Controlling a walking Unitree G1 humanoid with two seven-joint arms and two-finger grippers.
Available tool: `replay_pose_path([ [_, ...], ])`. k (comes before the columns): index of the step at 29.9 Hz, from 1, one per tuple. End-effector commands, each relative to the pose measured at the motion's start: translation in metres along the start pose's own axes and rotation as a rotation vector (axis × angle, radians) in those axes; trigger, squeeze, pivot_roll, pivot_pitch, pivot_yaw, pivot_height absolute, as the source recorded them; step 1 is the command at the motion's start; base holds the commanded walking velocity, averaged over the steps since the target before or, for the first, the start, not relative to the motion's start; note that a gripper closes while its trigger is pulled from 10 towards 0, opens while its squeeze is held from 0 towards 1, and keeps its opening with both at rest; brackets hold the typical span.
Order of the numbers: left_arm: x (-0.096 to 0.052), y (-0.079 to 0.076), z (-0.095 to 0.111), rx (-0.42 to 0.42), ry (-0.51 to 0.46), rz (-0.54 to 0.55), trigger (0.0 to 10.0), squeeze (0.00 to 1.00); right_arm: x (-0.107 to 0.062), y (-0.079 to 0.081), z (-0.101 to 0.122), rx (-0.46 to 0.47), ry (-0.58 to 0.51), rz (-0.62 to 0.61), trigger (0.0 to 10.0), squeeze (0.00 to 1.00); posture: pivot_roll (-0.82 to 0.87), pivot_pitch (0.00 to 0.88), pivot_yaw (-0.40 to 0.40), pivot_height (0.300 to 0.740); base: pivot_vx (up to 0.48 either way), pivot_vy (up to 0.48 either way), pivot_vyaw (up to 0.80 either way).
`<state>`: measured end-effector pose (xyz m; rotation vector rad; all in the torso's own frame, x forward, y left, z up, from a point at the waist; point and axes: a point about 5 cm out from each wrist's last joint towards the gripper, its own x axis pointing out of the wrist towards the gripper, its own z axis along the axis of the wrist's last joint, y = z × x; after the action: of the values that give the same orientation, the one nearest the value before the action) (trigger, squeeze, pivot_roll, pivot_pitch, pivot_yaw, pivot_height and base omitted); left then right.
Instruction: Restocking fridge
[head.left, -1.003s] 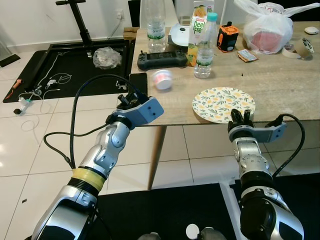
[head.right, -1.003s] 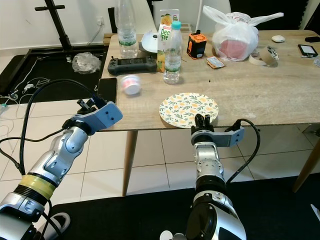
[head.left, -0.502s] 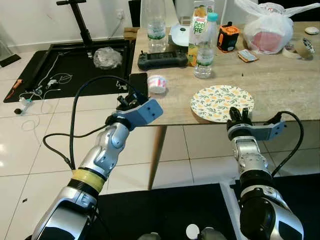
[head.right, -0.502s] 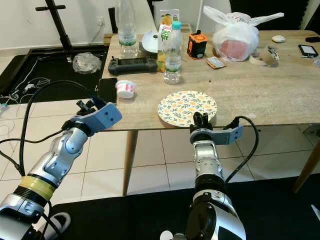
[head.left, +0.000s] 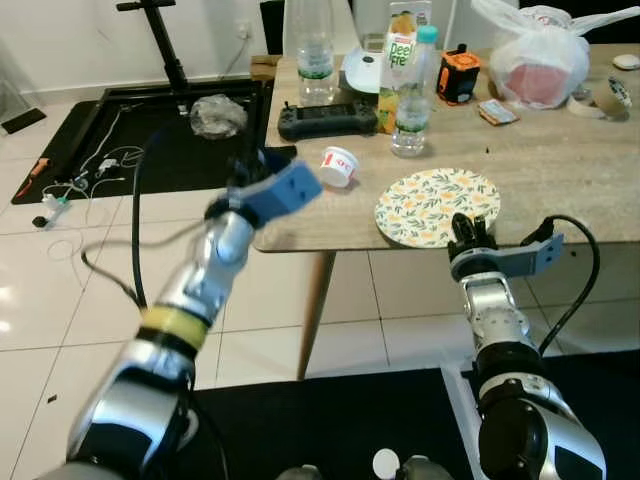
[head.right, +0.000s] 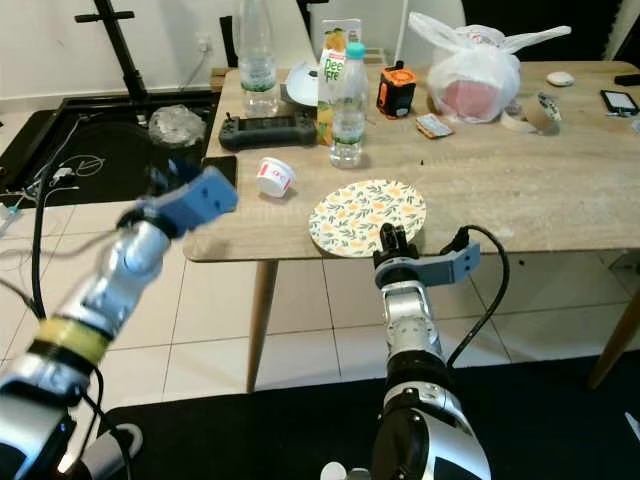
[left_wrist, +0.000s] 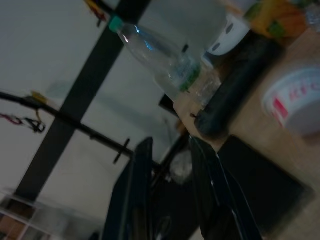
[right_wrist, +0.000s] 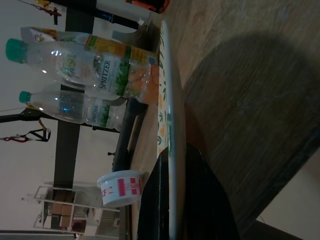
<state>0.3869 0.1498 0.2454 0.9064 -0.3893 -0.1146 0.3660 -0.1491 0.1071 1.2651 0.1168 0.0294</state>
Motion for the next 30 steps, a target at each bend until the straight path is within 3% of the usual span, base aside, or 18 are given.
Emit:
replay_pose_path([
  [1,0.003,0.002,-0.006,-0.057,0.026,-0.038,10.0,0.0,0.001,0.003,-0.003,-0.013,0.001,0.014,10.0,0.0,0.09,0.099,0.051,0.74,0.0,0.0,0.0],
  [4,0.007,0.004,-0.008,-0.089,0.047,-0.052,10.0,0.0,0.002,0.005,-0.002,-0.014,-0.002,0.018,10.0,0.0,0.08,0.111,0.061,0.74,0.0,0.0,0.0],
  [6,0.013,0.005,-0.016,-0.176,0.109,-0.079,10.0,0.0,0.003,0.01,0.0,-0.022,-0.014,0.03,10.0,0.0,0.05,0.136,0.074,0.74,0.0,0.0,0.0],
  [7,0.013,0.005,-0.016,-0.176,0.109,-0.079,10.0,0.0,0.003,0.01,0.0,-0.022,-0.014,0.03,10.0,0.0,0.05,0.136,0.074,0.74,0.0,0.0,0.0],
  [8,0.014,0.003,-0.023,-0.269,0.156,-0.113,10.0,0.0,0.002,0.012,0.005,-0.034,-0.03,0.04,10.0,0.0,0.04,0.15,0.077,0.74,0.0,0.0,0.0],
  [9,0.014,0.003,-0.023,-0.269,0.156,-0.113,10.0,0.0,0.002,0.012,0.005,-0.034,-0.03,0.04,10.0,0.0,0.04,0.15,0.077,0.74,0.0,0.0,0.0],
  [10,0.015,0.0,-0.026,-0.354,0.184,-0.141,10.0,0.0,0.0,0.013,0.012,-0.044,-0.05,0.046,10.0,0.0,0.02,0.166,0.08,0.74,0.0,0.0,0.0],
  [11,0.015,0.0,-0.026,-0.354,0.184,-0.141,10.0,0.0,0.0,0.013,0.012,-0.044,-0.05,0.046,10.0,0.0,0.02,0.166,0.08,0.74,0.0,0.0,0.0],
  [12,0.016,-0.002,-0.028,-0.409,0.197,-0.159,10.0,0.0,-0.002,0.013,0.017,-0.051,-0.064,0.05,10.0,0.0,0.01,0.171,0.08,0.74,0.0,0.0,0.0],
  [14,0.016,-0.002,-0.028,-0.409,0.197,-0.159,10.0,0.0,-0.002,0.013,0.017,-0.051,-0.064,0.05,10.0,0.0,0.01,0.171,0.08,0.74,0.0,0.0,0.0],
  [17,0.021,-0.003,-0.026,-0.46,0.214,-0.158,10.0,0.0,-0.01,0.01,0.036,-0.072,-0.114,0.043,10.0,0.0,-0.03,0.217,0.081,0.74,0.0,0.0,0.0],
  [21,0.027,-0.004,-0.024,-0.416,0.259,-0.163,10.0,0.0,-0.019,0.011,0.052,-0.095,-0.163,0.035,10.0,0.0,-0.05,0.26,0.084,0.74,0.0,0.0,0.0],
  [26,0.029,-0.009,-0.022,-0.405,0.283,-0.189,10.0,0.0,-0.024,0.016,0.053,-0.106,-0.174,0.046,10.0,0.0,-0.06,0.285,0.085,0.74,0.0,0.0,0.0],
  [27,0.03,-0.012,-0.02,-0.453,0.293,-0.2,10.0,0.0,-0.025,0.016,0.052,-0.108,-0.173,0.047,10.0,0.0,-0.07,0.293,0.086,0.74,0.0,0.0,0.0],
  [28,0.031,-0.015,-0.018,-0.569,0.309,-0.221,10.0,0.0,-0.029,0.017,0.05,-0.111,-0.169,0.047,10.0,0.0,-0.07,0.302,0.087,0.74,0.0,0.0,0.0],
  [29,0.032,-0.016,-0.017,-0.621,0.317,-0.219,10.0,0.0,-0.031,0.017,0.049,-0.112,-0.168,0.045,10.0,0.0,-0.08,0.309,0.089,0.74,0.0,0.0,0.0],
  [30,0.032,-0.016,-0.017,-0.621,0.317,-0.219,10.0,0.0,-0.031,0.017,0.049,-0.112,-0.168,0.045,10.0,0.0,-0.08,0.309,0.089,0.74,0.0,0.0,0.0],
])
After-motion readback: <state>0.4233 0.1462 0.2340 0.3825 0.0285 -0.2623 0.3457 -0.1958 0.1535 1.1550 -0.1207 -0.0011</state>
